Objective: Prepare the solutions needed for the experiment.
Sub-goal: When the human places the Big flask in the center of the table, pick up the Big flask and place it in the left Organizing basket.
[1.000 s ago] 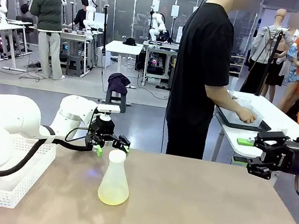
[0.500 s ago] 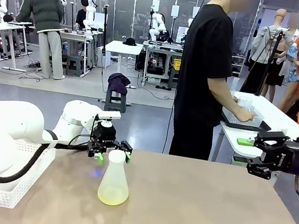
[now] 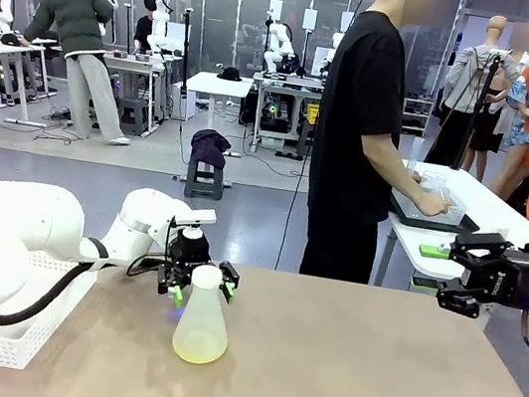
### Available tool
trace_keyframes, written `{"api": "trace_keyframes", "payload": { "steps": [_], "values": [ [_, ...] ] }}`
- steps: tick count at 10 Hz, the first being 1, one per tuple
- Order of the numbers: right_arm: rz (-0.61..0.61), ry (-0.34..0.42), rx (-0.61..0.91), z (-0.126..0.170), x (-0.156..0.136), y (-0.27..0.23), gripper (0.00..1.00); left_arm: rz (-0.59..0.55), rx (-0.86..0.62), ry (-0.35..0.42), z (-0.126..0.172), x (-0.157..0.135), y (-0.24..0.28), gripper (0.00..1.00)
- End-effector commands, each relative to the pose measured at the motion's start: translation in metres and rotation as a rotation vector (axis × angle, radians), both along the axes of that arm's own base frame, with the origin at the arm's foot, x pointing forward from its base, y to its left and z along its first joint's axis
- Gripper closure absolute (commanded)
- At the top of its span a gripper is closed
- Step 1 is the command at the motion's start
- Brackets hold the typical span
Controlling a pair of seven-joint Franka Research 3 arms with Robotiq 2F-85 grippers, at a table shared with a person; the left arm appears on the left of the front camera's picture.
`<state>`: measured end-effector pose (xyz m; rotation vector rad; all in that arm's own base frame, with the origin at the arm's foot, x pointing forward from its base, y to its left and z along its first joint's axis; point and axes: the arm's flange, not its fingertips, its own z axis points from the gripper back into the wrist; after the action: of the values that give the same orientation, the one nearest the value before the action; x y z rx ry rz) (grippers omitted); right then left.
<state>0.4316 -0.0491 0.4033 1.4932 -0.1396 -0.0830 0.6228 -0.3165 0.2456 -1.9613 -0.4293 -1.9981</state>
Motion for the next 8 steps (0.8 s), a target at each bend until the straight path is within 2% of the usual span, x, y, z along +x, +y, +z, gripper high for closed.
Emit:
{"api": "trace_keyframes", "payload": {
  "steps": [1,5,8],
  "values": [
    [-0.002,-0.006,0.014,0.001,0.001,0.000,0.40,0.004,-0.054,0.067,-0.019,0.033,0.006,0.00],
    [-0.002,-0.006,0.014,0.001,0.001,0.000,0.40,0.044,-0.095,0.120,-0.015,0.038,-0.002,0.00],
    [-0.002,-0.006,0.014,0.001,0.001,0.000,0.40,0.004,-0.058,0.129,-0.016,0.037,-0.006,0.00]
  ]
}}
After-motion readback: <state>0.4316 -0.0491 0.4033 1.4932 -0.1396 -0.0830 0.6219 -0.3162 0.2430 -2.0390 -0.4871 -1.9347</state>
